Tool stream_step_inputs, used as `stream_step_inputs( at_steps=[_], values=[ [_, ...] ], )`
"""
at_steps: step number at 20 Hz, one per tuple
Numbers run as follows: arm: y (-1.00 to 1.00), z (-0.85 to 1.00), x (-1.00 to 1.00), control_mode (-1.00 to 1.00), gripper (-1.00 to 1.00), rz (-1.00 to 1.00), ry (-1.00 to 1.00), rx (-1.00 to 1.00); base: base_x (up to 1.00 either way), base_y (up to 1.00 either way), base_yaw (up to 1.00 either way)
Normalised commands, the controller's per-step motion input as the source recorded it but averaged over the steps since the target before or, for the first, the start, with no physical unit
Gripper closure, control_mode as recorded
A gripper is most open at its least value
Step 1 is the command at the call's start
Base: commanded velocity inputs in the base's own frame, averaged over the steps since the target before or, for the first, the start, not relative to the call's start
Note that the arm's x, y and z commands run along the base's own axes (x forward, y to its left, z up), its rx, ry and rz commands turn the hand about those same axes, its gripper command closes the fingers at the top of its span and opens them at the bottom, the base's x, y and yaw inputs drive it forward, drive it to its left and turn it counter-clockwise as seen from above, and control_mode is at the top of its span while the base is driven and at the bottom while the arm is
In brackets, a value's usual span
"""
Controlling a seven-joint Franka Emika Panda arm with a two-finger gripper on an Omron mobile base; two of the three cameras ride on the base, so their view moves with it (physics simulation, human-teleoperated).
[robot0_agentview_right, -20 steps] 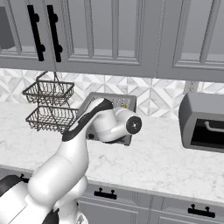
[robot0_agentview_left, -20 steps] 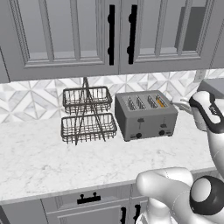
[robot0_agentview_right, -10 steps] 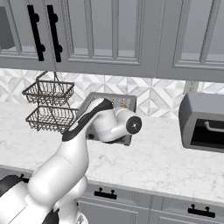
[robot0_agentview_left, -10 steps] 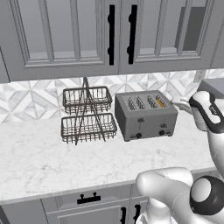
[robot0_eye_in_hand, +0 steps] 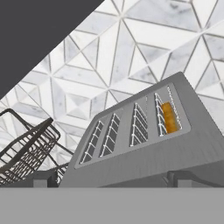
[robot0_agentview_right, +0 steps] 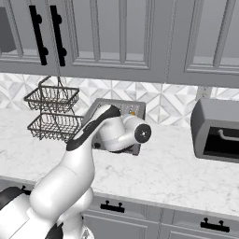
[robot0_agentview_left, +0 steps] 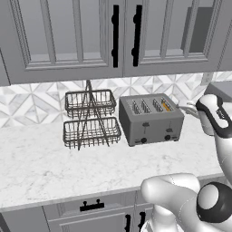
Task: Start the toaster. Once the lever pops up, take the bread to the plate on the dining counter.
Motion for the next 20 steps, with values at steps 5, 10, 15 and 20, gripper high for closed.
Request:
stream_step_inputs(
  at_steps=[5, 10, 15, 20],
  values=[
    [0.0, 0.0, 0.0, -1.0, -1.0, 0.0, 0.0, 0.0, 0.0, 0.0, 0.0],
    [0.0, 0.0, 0.0, -1.0, -1.0, 0.0, 0.0, 0.0, 0.0, 0.0, 0.0],
    [0.0, 0.0, 0.0, -1.0, -1.0, 0.0, 0.0, 0.0, 0.0, 0.0, 0.0],
    [0.0, 0.0, 0.0, -1.0, -1.0, 0.0, 0.0, 0.0, 0.0, 0.0, 0.0]
  ],
)
